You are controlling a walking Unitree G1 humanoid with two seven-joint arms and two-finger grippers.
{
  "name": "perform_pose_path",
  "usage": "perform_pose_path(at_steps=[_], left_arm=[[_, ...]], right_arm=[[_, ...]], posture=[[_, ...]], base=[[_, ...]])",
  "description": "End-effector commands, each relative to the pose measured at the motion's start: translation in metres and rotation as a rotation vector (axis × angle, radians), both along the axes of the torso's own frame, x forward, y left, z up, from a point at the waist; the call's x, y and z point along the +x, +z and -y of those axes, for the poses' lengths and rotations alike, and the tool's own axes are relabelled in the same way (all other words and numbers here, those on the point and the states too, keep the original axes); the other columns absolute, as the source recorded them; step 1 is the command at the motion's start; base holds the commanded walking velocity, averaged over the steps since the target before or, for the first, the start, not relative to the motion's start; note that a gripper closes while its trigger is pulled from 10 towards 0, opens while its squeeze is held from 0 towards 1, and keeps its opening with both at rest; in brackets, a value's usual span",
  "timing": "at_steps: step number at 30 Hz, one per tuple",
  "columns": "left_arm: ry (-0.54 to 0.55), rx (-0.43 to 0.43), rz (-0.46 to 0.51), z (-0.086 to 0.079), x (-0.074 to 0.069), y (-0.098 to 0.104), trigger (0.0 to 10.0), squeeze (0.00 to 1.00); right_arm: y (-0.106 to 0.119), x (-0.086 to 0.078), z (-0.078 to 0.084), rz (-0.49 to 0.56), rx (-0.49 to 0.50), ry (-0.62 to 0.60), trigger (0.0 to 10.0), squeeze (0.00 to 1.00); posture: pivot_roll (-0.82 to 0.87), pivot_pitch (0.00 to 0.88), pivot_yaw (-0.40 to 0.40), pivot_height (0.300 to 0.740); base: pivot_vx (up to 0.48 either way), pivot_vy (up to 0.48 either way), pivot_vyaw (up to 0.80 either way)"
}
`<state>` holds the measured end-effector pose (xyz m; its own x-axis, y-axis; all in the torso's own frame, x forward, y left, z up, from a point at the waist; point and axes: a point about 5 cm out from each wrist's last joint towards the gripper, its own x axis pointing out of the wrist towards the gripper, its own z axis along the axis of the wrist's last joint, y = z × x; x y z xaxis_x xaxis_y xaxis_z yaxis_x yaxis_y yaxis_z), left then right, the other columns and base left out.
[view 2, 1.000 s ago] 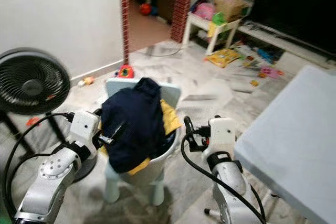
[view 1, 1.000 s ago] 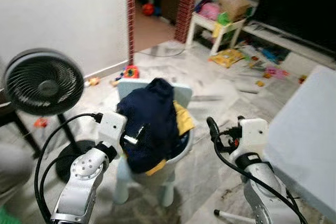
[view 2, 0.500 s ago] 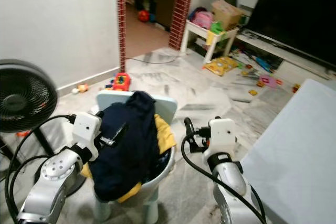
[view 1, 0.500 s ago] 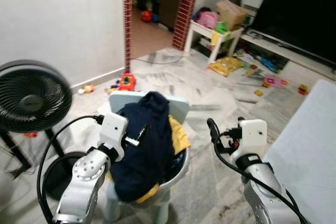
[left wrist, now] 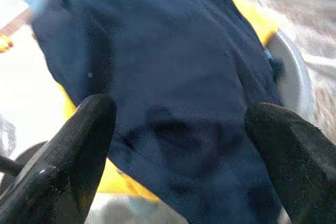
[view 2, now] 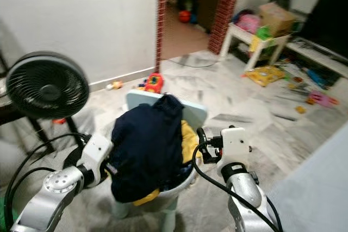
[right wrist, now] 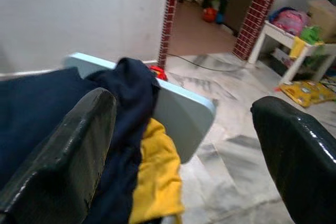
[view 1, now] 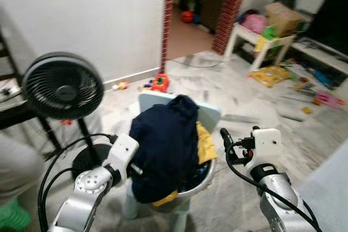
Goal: Hang hanger
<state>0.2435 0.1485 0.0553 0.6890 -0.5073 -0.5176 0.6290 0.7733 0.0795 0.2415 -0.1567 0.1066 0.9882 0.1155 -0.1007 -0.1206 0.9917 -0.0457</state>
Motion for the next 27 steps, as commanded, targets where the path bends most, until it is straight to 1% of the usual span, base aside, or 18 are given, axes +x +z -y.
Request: perform_pose_path(at_steps=[1, 2, 6, 7, 12, 13, 15, 16, 18, 19, 20, 27], left_arm=[[-0.050, 0.020, -0.016, 0.005, 0.000, 0.001, 10.0, 0.00], [-0.054, 0.037, -0.043, 0.002, 0.001, -0.003, 10.0, 0.00], [-0.136, 0.082, -0.050, 0.003, 0.008, -0.003, 10.0, 0.00], [-0.148, 0.105, -0.062, 0.002, 0.015, -0.004, 10.0, 0.00], [-0.145, 0.139, -0.091, -0.002, 0.026, -0.005, 10.0, 0.00], [-0.142, 0.143, -0.096, -0.003, 0.028, -0.006, 7.8, 0.00], [-0.139, 0.145, -0.100, -0.004, 0.029, -0.006, 7.8, 0.00], [-0.121, 0.147, -0.121, -0.007, 0.030, -0.009, 1.6, 0.00], [-0.099, 0.144, -0.141, -0.010, 0.031, -0.014, 0.6, 0.00], [-0.093, 0.142, -0.146, -0.011, 0.031, -0.015, 0.6, 0.00], [-0.092, 0.143, -0.149, -0.012, 0.032, -0.018, 0.0, 0.00], [-0.062, 0.171, -0.090, -0.016, 0.041, -0.021, 0.0, 0.00]], right_arm=[[0.000, 0.000, 0.005, -0.004, -0.009, -0.015, 10.0, 0.00], [0.001, 0.001, 0.003, -0.001, -0.007, -0.012, 10.0, 0.00], [0.004, 0.002, 0.001, 0.008, -0.020, 0.003, 10.0, 0.00], [0.005, 0.001, 0.000, -0.006, -0.020, 0.021, 10.0, 0.00], [0.005, -0.005, -0.004, -0.056, -0.032, 0.102, 10.0, 0.00], [0.005, -0.006, -0.005, -0.071, -0.031, 0.121, 10.0, 0.00], [0.005, -0.007, -0.005, -0.082, -0.030, 0.133, 10.0, 0.00], [0.005, -0.010, -0.006, -0.102, -0.042, 0.164, 10.0, 0.00], [0.002, -0.013, -0.005, -0.123, -0.057, 0.182, 10.0, 0.00], [0.001, -0.014, -0.005, -0.128, -0.059, 0.185, 10.0, 0.00], [0.001, -0.015, -0.006, -0.132, -0.055, 0.186, 10.0, 0.00], [0.002, -0.017, -0.014, -0.156, -0.049, 0.225, 10.0, 0.00]], posture=[[0.13, 0.000, -0.124, 0.740], [0.13, 0.000, -0.124, 0.740], [0.12, 0.000, -0.125, 0.740], [0.11, 0.000, -0.125, 0.740], [0.09, 0.000, -0.115, 0.740], [0.09, 0.000, -0.113, 0.740], [0.09, 0.000, -0.113, 0.740], [0.07, 0.000, -0.110, 0.740], [0.07, 0.000, -0.110, 0.740], [0.07, 0.000, -0.110, 0.740], [0.07, 0.000, -0.111, 0.740], [0.07, 0.000, -0.109, 0.740]], base=[[0.000, 0.000, 0.00], [0.000, 0.000, 0.00], [0.000, 0.000, 0.00], [0.000, 0.000, 0.00], [0.000, 0.000, 0.00], [0.000, 0.000, 0.00], [0.000, 0.000, 0.00], [0.000, 0.000, 0.00], [0.000, 0.000, 0.00], [0.000, 0.000, 0.00], [0.000, 0.000, 0.00], [0.000, 0.000, 0.00]])
